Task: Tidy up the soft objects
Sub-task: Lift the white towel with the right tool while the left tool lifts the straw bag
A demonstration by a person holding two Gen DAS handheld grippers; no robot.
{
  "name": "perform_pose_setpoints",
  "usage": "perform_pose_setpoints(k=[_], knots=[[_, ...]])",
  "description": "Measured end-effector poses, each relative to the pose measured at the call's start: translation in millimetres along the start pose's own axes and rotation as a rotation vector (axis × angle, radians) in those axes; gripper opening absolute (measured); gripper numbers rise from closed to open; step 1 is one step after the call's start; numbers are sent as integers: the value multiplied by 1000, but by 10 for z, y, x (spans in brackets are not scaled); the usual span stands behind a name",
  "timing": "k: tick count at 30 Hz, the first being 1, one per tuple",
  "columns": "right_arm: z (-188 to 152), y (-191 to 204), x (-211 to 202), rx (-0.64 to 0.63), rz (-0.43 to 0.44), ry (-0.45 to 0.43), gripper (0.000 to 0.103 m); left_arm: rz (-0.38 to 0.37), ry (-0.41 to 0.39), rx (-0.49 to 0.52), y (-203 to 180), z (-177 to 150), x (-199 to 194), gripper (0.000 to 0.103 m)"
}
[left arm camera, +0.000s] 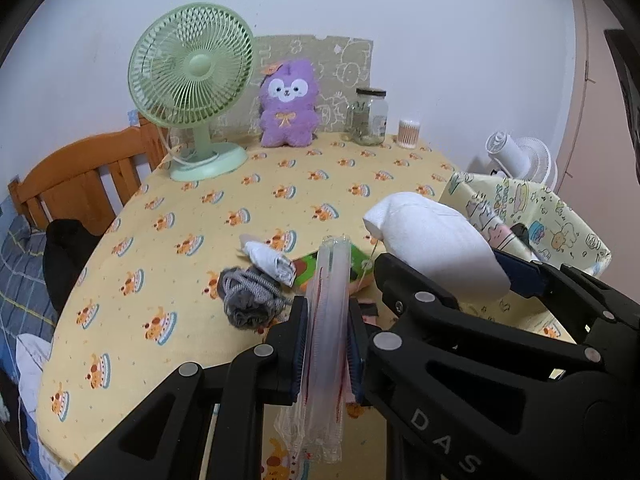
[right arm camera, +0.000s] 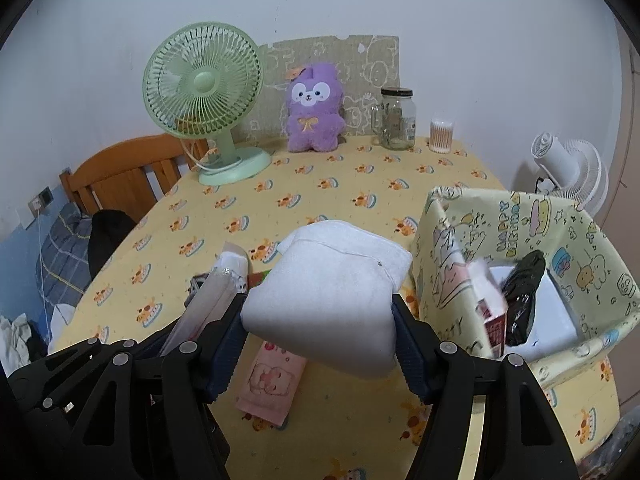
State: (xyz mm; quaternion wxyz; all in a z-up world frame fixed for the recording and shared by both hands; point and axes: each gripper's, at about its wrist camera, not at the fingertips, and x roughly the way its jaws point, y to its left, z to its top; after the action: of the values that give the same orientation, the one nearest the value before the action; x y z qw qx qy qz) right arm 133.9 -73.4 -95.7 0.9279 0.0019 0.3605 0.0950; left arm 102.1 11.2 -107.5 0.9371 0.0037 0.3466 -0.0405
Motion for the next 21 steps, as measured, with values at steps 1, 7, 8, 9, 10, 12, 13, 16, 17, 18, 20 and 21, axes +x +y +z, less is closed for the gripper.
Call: perform_pose_setpoints(k=[1,7,8,9,10,12,13,16,17,18,20,21], knots=[[21,-9,-15,2,0,-7,71,1,-4,3,-8,22,-4,17],[115,-98,-118,-3,10,-60,71,-7,-48,16,-103,150,-54,17],[143,-123,-134,-4,12,-66,71,-8,-53,18,-128,179,-57,17],[164,-140,-141,-3,10,-73,71,-9,-58,21,-145,198,-60,17],[182,-160,-159,-2,6,-82,71,-10,-65,25,-163,217,-66,17],[213,-201,-202,5,8,-99,71,-12,-88,33,-210,256,-106,17],[229,-216,-218,11,11,-103,71,-12,-99,35,-227,274,-125,17],[282,-244,-317,13,3,-133,71,-20,-120,38,-272,329,-197,17],[302,-246,-346,10,-2,-134,71,-22,-123,38,-282,345,-224,17],[319,-247,-375,7,-3,-135,71,-23,-127,38,-285,348,-244,17],[338,-244,-412,0,-5,-134,71,-24,-135,39,-301,355,-289,17],[342,-245,-436,-2,-5,-135,71,-24,-136,38,-309,357,-305,17]])
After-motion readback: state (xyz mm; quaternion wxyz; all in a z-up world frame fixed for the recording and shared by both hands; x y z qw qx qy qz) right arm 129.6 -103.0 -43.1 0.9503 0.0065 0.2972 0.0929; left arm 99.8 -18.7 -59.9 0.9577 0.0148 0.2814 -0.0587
